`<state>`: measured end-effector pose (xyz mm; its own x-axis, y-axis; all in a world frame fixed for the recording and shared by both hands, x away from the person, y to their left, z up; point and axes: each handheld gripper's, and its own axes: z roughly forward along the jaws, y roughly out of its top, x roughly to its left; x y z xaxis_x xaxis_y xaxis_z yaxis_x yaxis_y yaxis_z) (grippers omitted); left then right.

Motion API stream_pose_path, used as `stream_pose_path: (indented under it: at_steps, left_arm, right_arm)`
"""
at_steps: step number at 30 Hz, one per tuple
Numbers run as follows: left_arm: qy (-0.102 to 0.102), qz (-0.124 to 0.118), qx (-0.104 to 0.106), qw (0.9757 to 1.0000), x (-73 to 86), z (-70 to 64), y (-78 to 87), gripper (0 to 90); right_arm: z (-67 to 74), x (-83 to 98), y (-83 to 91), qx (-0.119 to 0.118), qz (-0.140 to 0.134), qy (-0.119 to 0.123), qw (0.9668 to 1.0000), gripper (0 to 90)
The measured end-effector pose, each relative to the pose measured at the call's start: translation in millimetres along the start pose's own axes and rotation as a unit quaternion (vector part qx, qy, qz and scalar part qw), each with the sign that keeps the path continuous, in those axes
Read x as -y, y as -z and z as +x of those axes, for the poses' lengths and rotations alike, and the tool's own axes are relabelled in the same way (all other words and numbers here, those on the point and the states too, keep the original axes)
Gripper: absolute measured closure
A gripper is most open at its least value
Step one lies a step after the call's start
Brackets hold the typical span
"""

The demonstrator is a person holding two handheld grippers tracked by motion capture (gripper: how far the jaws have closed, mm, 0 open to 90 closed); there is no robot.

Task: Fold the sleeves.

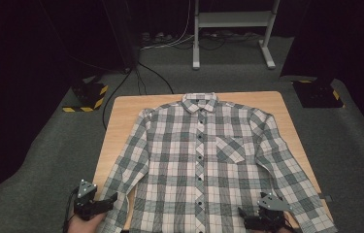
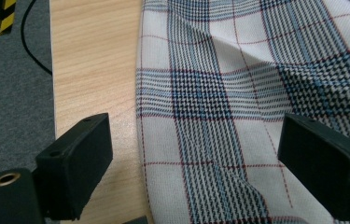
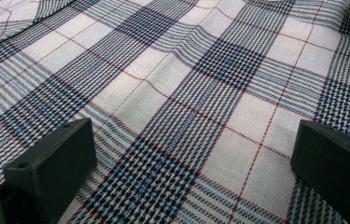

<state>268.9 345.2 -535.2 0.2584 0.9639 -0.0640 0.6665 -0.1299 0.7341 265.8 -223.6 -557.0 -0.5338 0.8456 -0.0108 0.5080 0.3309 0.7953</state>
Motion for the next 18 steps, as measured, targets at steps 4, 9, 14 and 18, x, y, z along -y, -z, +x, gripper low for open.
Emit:
stream_pose_path:
  at_steps: [4, 9, 14, 18]
  left_arm:
    - [-0.001, 0.011, -0.003, 0.9999, 1.9, 0.0, -2.2, 13.9]
    - [-0.010, 0.016, -0.005, 0.9998, 3.9, -1.7, -3.2, 23.7]
    - [-0.008, 0.005, -0.004, 1.0000, 6.5, -1.1, -1.0, 36.7]
    - [-0.004, -0.004, 0.002, 1.0000, 8.9, -1.6, 1.1, 49.1]
  right_arm:
    - [0.3, -0.2, 0.0, 0.000, 0.001, -0.001, 1.0000, 0.0]
    - [0.2, -0.1, 0.0, 0.000, 0.001, -0.001, 1.0000, 0.0]
    - [0.1, -0.1, 0.0, 0.000, 0.000, 0.000, 1.0000, 0.0]
    - [0.1, 0.0, 0.0, 0.000, 0.000, 0.000, 1.0000, 0.0]
